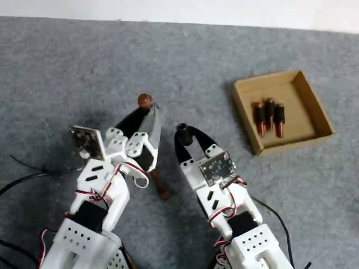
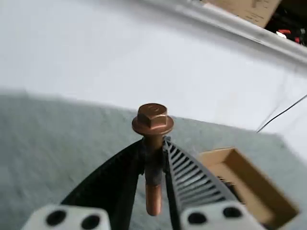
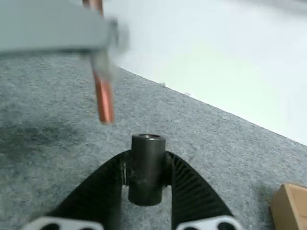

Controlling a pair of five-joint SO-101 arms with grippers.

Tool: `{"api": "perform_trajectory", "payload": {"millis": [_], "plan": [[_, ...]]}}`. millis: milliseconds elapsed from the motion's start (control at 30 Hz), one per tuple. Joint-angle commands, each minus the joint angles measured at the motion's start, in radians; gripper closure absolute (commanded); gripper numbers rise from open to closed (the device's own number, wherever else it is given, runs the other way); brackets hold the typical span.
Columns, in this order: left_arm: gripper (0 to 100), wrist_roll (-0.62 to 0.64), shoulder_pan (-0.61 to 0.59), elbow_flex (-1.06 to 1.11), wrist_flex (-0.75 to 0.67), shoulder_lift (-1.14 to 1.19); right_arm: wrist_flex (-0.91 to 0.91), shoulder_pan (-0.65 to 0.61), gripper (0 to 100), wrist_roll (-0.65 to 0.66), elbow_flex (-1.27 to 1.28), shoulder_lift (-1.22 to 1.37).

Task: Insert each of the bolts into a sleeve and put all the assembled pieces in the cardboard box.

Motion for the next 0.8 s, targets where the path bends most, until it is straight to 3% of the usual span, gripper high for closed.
{"api": "perform_trajectory", "payload": {"millis": [0,200,367,767], "plan": [[99,0.178,-0.008,0.013,-0.072,-0.031,-0.03,-0.01,99.4,0.009,0.099,-0.013],[99,0.187,-0.007,0.094,-0.249,-0.031,-0.027,-0.01,99.4,0.015,0.099,-0.013],[99,0.19,-0.007,0.143,-0.376,-0.031,-0.025,-0.01,99.4,0.124,0.101,-0.012],[99,0.23,0.002,0.145,-0.394,-0.031,-0.024,-0.004,99.4,0.127,0.101,-0.012]]}}
